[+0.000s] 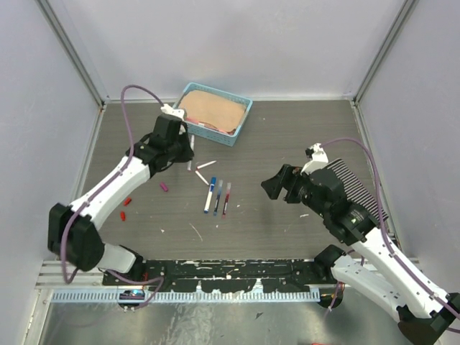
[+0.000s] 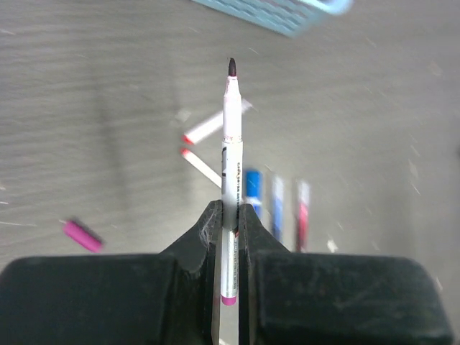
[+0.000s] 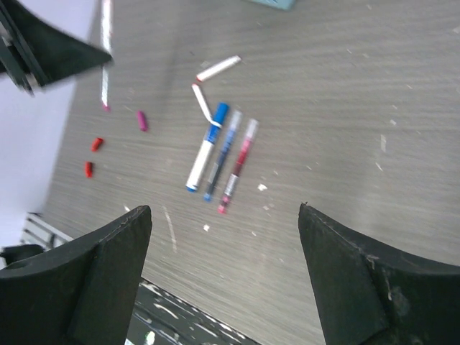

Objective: Insert the pens into the pen caps
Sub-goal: Pick up the pen from the center of the board, then adjust the pen.

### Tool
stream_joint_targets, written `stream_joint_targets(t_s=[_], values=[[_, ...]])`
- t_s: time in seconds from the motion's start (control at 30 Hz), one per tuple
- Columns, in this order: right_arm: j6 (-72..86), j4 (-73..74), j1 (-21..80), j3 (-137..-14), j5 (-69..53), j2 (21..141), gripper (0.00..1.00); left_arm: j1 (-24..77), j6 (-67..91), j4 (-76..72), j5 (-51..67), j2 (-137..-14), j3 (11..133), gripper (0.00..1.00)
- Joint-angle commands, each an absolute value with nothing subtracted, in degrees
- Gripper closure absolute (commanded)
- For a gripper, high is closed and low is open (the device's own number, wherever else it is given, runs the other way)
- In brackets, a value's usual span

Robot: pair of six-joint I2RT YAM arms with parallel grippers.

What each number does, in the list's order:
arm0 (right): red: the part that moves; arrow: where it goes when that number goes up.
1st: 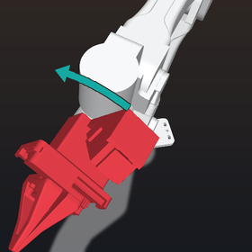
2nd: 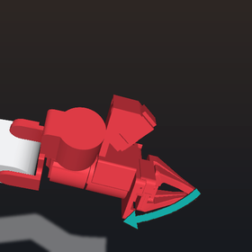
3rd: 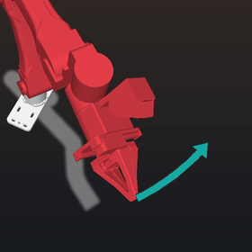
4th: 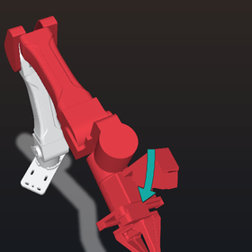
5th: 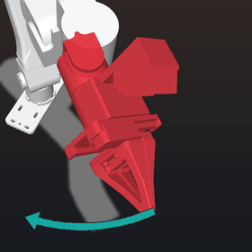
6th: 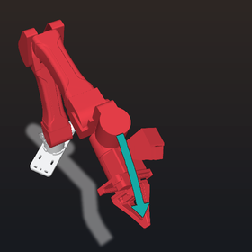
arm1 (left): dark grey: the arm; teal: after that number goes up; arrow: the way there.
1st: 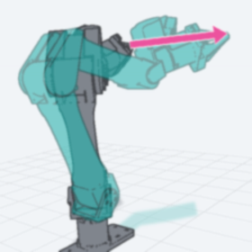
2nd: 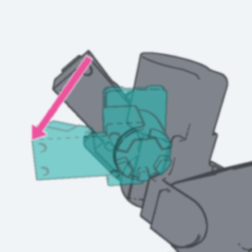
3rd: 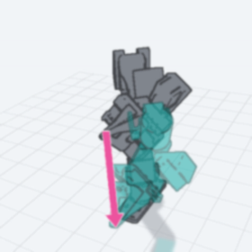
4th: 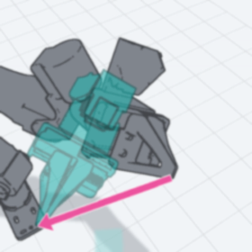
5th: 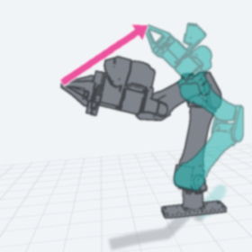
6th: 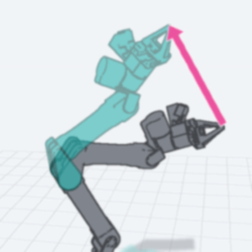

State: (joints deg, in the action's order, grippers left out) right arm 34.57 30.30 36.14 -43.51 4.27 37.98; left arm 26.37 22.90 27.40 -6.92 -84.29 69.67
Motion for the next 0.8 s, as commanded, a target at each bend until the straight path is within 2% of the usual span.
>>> stream_joint_targets(t_s=[0.0, 0.17, 0.33, 0.63, 0.77], values=[[39.3, 14.6, 36.0, -45.0, 0.4, 39.9, 0.13, 33.3, 21.5, 24.8, 2.9, -74.2, 63.6, 1.00], [45.5, 4.5, 36.0, -44.1, -1.4, 43.7, 0.16, 43.8, 23.4, 20.6, 7.4, -65.1, 58.1, 1.00], [49.2, -2.2, 36.3, -43.8, -5.4, 49.5, 0.22, 51.0, 24.8, 16.8, 7.6, -63.7, 56.9, 1.00], [50.7, -5.5, 44.3, -44.3, -1.4, 55.2, 0.31, 52.8, 23.9, 15.9, 6.5, -65.7, 58.1, 1.00], [51.0, -5.5, 46.8, -44.4, 0.7, 56.4, 0.41, 52.7, 23.6, 15.9, 5.7, -65.5, 58.1, 1.00]])
